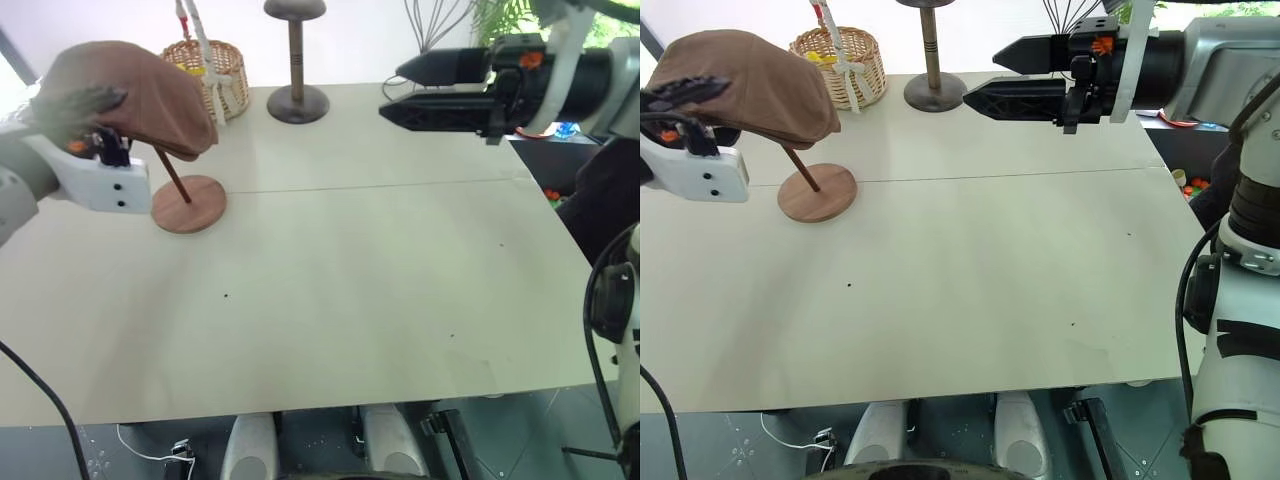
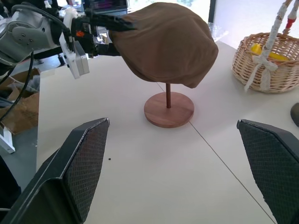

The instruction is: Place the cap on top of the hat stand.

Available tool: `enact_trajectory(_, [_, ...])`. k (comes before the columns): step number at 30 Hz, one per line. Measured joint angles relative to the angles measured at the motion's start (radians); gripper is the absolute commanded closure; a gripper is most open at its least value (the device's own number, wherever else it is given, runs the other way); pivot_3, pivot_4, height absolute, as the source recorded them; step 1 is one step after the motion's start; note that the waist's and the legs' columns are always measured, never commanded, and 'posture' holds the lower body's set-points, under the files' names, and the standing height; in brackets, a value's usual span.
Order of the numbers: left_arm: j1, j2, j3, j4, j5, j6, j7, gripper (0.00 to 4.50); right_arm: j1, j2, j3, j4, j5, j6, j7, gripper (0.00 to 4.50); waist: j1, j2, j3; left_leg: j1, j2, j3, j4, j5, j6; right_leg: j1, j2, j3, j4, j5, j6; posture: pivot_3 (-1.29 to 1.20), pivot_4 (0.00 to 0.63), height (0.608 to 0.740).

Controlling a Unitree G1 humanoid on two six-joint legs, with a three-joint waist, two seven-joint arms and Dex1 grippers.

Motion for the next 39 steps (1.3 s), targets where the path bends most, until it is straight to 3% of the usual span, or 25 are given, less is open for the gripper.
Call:
enact_trajectory(3, [0.003,-0.001,0.000,-0.001,-0.003,0.001,0.002,4.42,0.000,0.000,0.000,0.000,0.000,0.000,-0.001,0.00,0.001,0.000,0.000,0.000,0.000,0.000,0.000,0.000,0.000,0.000,0.000,0.000,0.000,0.000,0.000,0.00,0.150,0.728])
enact_trajectory(11, [0.002,-0.023,0.002,0.012,-0.014,0.004,0.034,4.42,0.000,0.000,0.000,0.007,-0.006,-0.008,-0.001,0.00,0.003,0.000,0.000,0.000,0.000,0.000,0.000,0.000,0.000,0.000,0.000,0.000,0.000,0.000,-0.001,0.00,0.150,0.728])
enact_trajectory(18, [-0.058,-0.121,0.043,0.098,-0.179,-0.015,0.106,4.42,-0.004,-0.002,0.014,0.009,-0.010,-0.023,0.022,0.00,0.004,0.000,0.000,-0.001,0.000,0.000,0.001,0.000,0.000,0.000,0.000,0.000,0.000,0.001,0.002,0.00,0.150,0.728])
enact_trajectory(24, [-0.117,-0.129,0.120,0.231,-0.350,-0.215,0.147,4.42,-0.017,-0.003,0.029,0.026,-0.031,-0.039,0.042,0.00,0.003,0.000,0.000,-0.001,0.000,0.000,0.001,0.000,0.000,0.000,0.000,0.000,0.000,0.001,0.002,0.00,0.150,0.728])
enact_trajectory(33, [-0.017,-0.090,0.162,0.543,-0.538,-0.570,0.038,4.42,-0.024,-0.008,0.052,0.044,-0.056,-0.050,0.068,0.00,0.002,0.000,0.000,0.000,0.001,0.000,0.001,0.000,0.000,0.000,0.000,0.000,0.000,0.001,-0.001,0.00,0.150,0.728])
enact_trajectory(39, [-0.189,-0.060,0.108,0.796,-0.576,-0.678,-0.024,4.42,-0.042,-0.022,0.068,0.059,-0.076,-0.050,0.088,0.00,0.010,0.000,-0.001,-0.001,0.000,0.001,0.002,0.000,0.000,0.000,0.000,0.000,0.000,0.001,-0.001,0.00,0.150,0.728])
